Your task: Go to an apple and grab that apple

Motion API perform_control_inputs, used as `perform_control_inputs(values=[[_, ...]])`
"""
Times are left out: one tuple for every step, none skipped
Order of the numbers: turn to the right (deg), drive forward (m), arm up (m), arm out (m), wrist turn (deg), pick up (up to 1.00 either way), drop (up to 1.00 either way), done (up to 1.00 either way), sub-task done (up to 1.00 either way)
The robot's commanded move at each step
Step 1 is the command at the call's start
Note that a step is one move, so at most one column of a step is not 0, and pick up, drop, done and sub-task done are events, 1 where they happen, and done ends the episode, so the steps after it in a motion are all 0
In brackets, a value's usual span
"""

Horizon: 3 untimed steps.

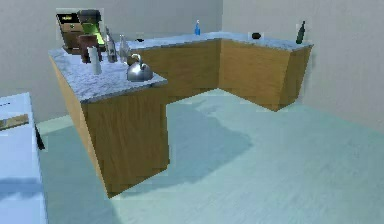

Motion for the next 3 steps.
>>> perform_control_inputs(values=[[-3.0,0.0,0.0,0.0,0.0,0.0,0.0,0.0,0.0],[0.0,0.15,0.0,0.0,0.0,0.0,0.0,0.0,0.0],[-45.0,0.0,0.0,0.0,0.0,0.0,0.0,0.0,0.0]])
